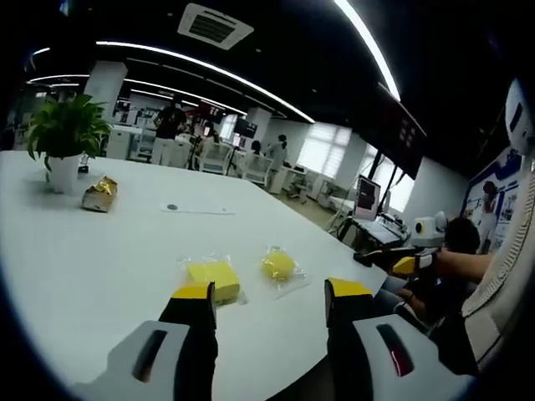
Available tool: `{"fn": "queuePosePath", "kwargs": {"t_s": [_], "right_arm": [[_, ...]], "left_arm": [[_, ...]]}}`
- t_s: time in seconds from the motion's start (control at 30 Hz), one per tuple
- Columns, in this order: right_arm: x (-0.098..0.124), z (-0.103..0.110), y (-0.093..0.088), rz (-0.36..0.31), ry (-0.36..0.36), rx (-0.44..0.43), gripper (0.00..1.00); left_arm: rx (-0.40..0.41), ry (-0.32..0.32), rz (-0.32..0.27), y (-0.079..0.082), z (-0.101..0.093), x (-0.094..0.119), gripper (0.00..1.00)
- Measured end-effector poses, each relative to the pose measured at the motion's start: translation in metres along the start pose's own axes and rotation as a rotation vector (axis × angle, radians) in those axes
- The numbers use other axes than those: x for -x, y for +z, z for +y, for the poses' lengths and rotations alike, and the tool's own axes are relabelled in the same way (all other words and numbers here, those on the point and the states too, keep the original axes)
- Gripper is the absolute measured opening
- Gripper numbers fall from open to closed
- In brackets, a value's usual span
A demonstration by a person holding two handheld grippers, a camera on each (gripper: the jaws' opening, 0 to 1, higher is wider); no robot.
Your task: Compare the silicone blocks by pressing each to a similar depth, holding the contact briefly, and releasing to observe deformation and rebound differences across the visible hardness samples.
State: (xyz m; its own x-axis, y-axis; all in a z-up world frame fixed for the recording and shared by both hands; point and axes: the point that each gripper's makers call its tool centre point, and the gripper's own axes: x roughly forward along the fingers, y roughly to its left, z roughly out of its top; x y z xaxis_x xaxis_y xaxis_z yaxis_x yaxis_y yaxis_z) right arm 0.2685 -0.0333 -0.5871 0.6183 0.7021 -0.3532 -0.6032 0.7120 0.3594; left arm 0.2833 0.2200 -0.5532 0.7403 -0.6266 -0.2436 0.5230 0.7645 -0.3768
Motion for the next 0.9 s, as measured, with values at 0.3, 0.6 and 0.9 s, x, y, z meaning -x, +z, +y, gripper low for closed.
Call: {"fn": "queuePosePath", "kwargs": {"t_s": [0.3,0.6,0.9], "right_arm": [[-0.002,0.001,-0.010,0.023,0.006,-0.010,0.73],[-0.002,0.001,-0.009,0.016,0.000,-0.012,0.72],[-0.003,0.002,-0.011,0.021,0.001,-0.011,0.72]], "left_arm": [[0.012,0.022,0.017,-0.011,0.008,0.002,0.50],[0.020,0.048,0.003,-0.009,0.018,0.005,0.52],[0.024,0.051,0.007,-0.011,0.020,0.005,0.53]]}}
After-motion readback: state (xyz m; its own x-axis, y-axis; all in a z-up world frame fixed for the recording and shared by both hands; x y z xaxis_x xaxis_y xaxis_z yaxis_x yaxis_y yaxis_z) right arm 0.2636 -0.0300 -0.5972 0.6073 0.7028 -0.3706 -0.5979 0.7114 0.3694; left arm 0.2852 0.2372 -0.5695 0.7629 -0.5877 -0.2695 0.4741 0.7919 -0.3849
